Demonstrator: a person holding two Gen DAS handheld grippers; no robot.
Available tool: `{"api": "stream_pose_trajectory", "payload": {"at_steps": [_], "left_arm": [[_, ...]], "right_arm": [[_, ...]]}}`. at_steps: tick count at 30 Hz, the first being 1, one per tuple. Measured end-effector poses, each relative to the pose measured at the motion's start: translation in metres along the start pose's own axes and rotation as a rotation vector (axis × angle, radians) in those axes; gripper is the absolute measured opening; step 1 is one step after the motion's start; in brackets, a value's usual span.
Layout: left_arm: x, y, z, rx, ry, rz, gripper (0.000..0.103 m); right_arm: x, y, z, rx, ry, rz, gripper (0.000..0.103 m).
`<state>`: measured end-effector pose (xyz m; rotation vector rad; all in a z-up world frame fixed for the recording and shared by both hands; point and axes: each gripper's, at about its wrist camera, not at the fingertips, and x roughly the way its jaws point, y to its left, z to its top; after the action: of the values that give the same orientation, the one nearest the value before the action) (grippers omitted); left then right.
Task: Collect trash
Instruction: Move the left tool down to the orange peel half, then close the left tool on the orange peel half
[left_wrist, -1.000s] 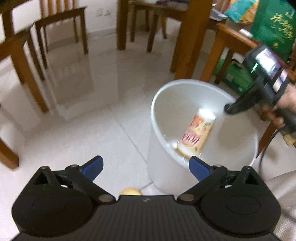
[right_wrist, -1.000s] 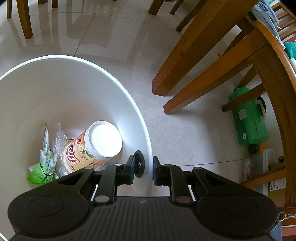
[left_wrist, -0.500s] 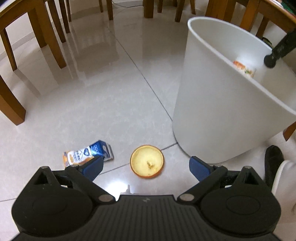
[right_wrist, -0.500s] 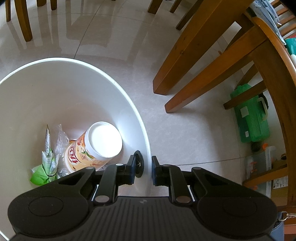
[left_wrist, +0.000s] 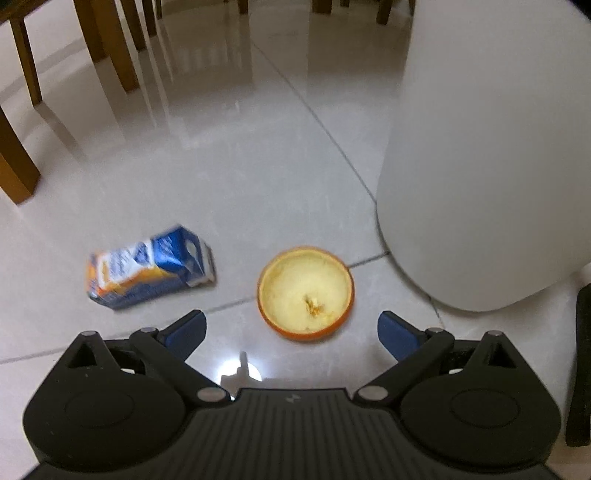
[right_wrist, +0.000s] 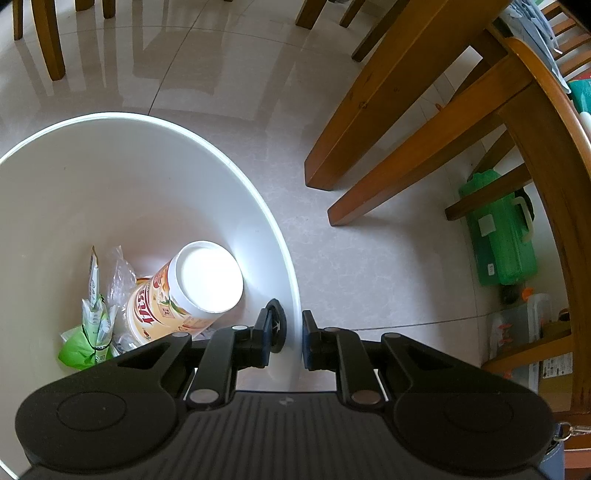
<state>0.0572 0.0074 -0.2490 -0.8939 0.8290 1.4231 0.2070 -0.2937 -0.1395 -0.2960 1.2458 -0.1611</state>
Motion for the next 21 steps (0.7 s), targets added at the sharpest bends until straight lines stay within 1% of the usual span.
{"api": "stream_pose_trajectory", "payload": {"at_steps": [6,9,12,14,16,21], "left_arm": [[0.029,0.0,-0.003,-0.057,0.042,-0.01,0.099],[0.043,0.003,0.0,-0.087,0.06,-0.014,0.099],[0.054,0.004,0.005,-0.111,0.072,0.003,0.099],[0.061,0.005,0.008,-0.131,0.083,-0.003,0.098],[0.065,0.004,0.011,-0.133,0.089,-0.009,0.098],[0.073,0.002,0.016,-0.125,0.09,0.02,0.098]], "right_arm": [[-0.001,0.0,0.0,-0.004,-0.004,-0.004,0.019],[0.0,0.0,0.0,0.0,-0.003,-0.002,0.019],[0.0,-0.001,0.0,0.009,0.0,0.006,0.019],[0.0,-0.001,0.0,0.011,-0.001,0.008,0.019],[0.0,-0.001,0.0,0.003,-0.003,0.006,0.02],[0.0,0.0,-0.001,0.001,-0.005,0.005,0.02]]}}
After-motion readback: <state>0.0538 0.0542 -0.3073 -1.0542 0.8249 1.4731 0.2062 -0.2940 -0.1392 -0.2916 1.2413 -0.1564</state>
